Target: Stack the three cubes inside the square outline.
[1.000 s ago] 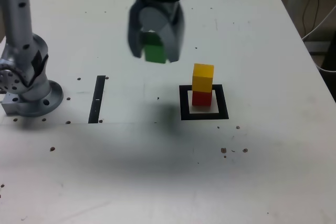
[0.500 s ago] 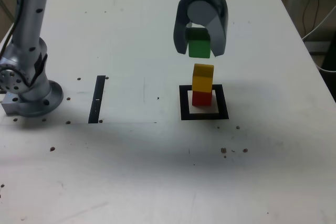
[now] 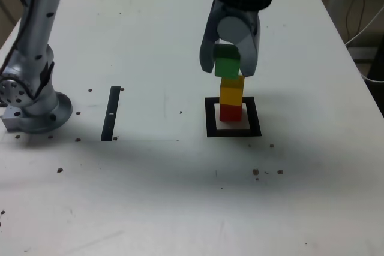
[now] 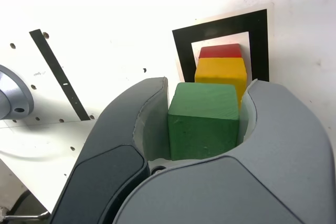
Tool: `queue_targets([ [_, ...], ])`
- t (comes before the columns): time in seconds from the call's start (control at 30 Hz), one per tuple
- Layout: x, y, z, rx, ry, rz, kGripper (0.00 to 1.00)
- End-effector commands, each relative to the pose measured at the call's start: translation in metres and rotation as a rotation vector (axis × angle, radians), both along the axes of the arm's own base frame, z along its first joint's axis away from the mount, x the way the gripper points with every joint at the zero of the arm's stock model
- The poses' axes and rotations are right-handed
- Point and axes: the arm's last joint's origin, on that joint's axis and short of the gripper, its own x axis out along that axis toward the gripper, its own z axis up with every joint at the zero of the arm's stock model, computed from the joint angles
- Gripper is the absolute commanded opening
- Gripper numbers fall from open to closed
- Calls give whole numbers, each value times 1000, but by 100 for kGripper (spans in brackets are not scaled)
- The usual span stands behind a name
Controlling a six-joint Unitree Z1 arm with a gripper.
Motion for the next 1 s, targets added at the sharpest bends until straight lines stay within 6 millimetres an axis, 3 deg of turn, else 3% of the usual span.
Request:
queue_targets([
  [0.0,1,0,-1,-1,5,0,12],
  [0.97,5,0,-9,-10,12,2,20],
])
